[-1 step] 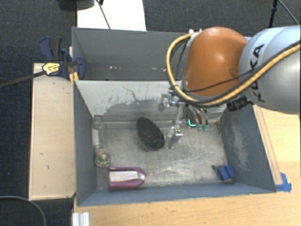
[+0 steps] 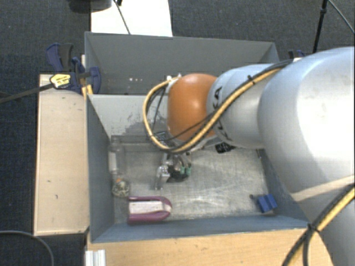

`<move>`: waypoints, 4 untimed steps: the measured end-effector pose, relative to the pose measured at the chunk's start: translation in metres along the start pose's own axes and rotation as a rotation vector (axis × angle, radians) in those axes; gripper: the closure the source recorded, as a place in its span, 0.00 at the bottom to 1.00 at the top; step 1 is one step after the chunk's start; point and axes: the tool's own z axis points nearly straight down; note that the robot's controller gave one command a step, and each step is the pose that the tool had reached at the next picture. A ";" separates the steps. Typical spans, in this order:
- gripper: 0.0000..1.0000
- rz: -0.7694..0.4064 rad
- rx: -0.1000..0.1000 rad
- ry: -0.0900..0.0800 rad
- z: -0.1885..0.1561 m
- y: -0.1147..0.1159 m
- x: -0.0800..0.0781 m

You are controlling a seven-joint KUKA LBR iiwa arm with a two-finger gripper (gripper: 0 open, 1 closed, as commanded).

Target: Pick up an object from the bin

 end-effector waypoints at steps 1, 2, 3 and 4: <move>0.00 -0.087 0.004 -0.003 -0.035 -0.067 0.017; 0.00 0.089 -0.002 -0.007 -0.043 -0.004 -0.001; 0.00 0.313 -0.005 -0.002 -0.006 -0.038 -0.011; 0.00 0.402 -0.001 0.000 -0.005 -0.043 -0.003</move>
Offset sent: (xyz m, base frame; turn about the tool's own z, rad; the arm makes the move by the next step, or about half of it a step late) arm -0.0196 -0.0630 0.0330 -0.0920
